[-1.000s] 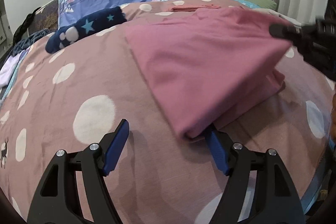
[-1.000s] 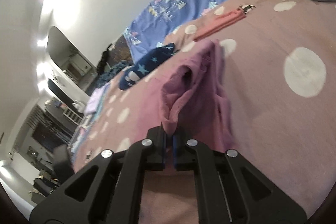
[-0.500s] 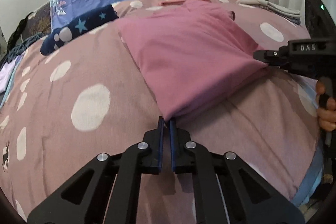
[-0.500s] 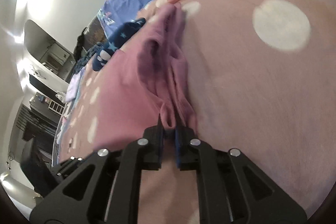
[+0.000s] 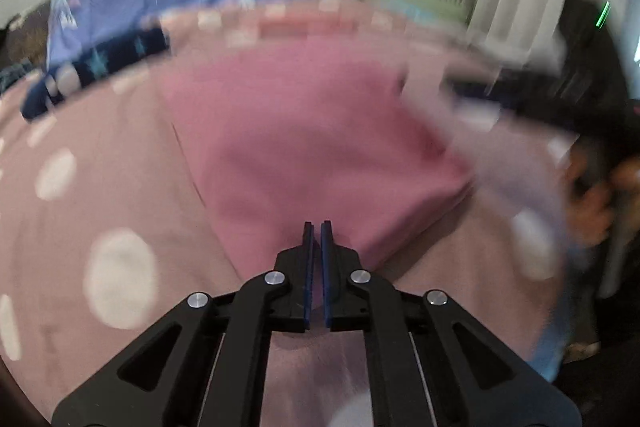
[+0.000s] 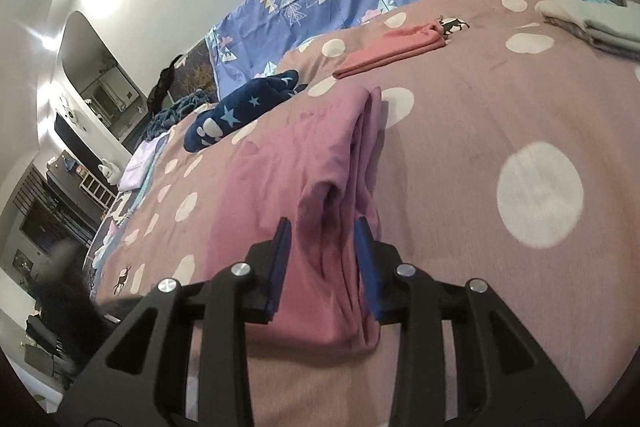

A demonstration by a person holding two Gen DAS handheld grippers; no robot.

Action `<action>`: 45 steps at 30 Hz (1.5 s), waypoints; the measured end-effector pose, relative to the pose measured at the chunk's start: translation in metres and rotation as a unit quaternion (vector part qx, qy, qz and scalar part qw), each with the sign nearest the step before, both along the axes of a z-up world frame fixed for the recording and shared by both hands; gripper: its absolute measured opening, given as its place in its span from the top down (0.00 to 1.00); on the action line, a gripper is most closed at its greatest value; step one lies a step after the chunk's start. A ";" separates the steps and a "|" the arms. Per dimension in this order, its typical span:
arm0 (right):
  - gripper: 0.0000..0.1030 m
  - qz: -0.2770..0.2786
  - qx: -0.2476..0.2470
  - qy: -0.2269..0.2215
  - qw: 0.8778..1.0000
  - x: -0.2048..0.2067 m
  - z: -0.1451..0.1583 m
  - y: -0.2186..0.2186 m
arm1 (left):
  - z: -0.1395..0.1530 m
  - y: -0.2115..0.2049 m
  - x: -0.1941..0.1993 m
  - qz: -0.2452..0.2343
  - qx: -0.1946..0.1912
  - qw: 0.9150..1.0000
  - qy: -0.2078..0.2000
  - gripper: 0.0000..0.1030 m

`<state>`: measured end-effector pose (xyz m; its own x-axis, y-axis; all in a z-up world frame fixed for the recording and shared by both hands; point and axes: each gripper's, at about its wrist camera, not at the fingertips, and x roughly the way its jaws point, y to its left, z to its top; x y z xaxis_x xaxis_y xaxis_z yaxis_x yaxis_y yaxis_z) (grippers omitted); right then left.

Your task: Fold small clothes

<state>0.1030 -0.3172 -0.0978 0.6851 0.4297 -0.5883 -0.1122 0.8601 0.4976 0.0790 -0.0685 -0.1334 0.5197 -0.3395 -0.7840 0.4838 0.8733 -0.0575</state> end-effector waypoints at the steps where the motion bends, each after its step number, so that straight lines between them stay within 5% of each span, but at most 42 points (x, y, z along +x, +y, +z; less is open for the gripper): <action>1: 0.65 0.002 -0.006 0.001 1.000 0.004 0.000 0.001 | -0.009 -0.004 -0.003 -0.001 0.004 1.000 -0.021 0.93; 10: 0.55 0.016 -0.076 0.009 0.997 0.092 -0.001 0.020 | -0.008 0.002 -0.005 0.003 -0.023 1.000 -0.011 0.93; 14: 0.54 0.016 -0.074 0.049 0.996 0.144 -0.014 0.023 | -0.008 0.004 -0.002 0.002 -0.032 0.999 -0.007 0.93; 15: 0.59 0.027 -0.065 0.062 0.996 0.158 -0.019 0.026 | -0.008 0.005 -0.001 0.002 -0.034 0.999 -0.007 0.93; 16: 0.89 0.038 -0.068 0.066 0.995 0.165 -0.022 0.031 | -0.008 0.006 0.000 0.002 -0.036 0.999 -0.006 0.93; 17: 0.94 0.044 -0.080 0.057 0.994 0.167 -0.019 0.037 | -0.008 0.007 0.000 0.002 -0.040 0.999 -0.004 0.93; 20: 0.95 0.046 -0.074 -0.007 0.996 0.153 0.001 0.035 | -0.009 0.010 0.000 0.002 -0.050 0.999 0.000 0.93; 25: 0.93 0.020 -0.064 0.061 0.996 0.166 -0.048 0.012 | -0.010 0.011 0.002 0.001 -0.053 0.999 0.001 0.93; 29: 0.76 -0.013 -0.082 0.024 0.996 0.151 -0.027 0.011 | -0.010 0.014 0.004 0.001 -0.057 0.998 0.003 0.93; 31: 0.76 -0.028 -0.106 -0.002 0.994 0.136 -0.010 0.013 | -0.010 0.013 0.003 0.001 -0.055 0.998 0.001 0.93; 35: 0.76 0.071 -0.108 -0.063 0.990 0.078 0.020 0.047 | -0.010 0.011 0.002 0.001 -0.047 0.999 -0.005 0.92; 38: 0.75 0.133 -0.160 -0.060 0.976 0.041 0.004 0.072 | -0.009 0.010 0.000 0.002 -0.041 0.999 -0.009 0.92; 40: 0.73 0.133 -0.230 -0.035 0.963 0.032 -0.021 0.076 | -0.009 0.009 -0.001 0.002 -0.039 0.999 -0.010 0.92; 41: 0.82 0.122 -0.267 -0.024 0.956 0.030 -0.040 0.074 | -0.009 0.009 -0.001 0.002 -0.039 0.999 -0.011 0.92; 45: 0.82 0.111 -0.241 -0.022 0.964 0.026 -0.041 0.065 | -0.008 0.007 -0.003 0.003 -0.034 0.999 -0.015 0.92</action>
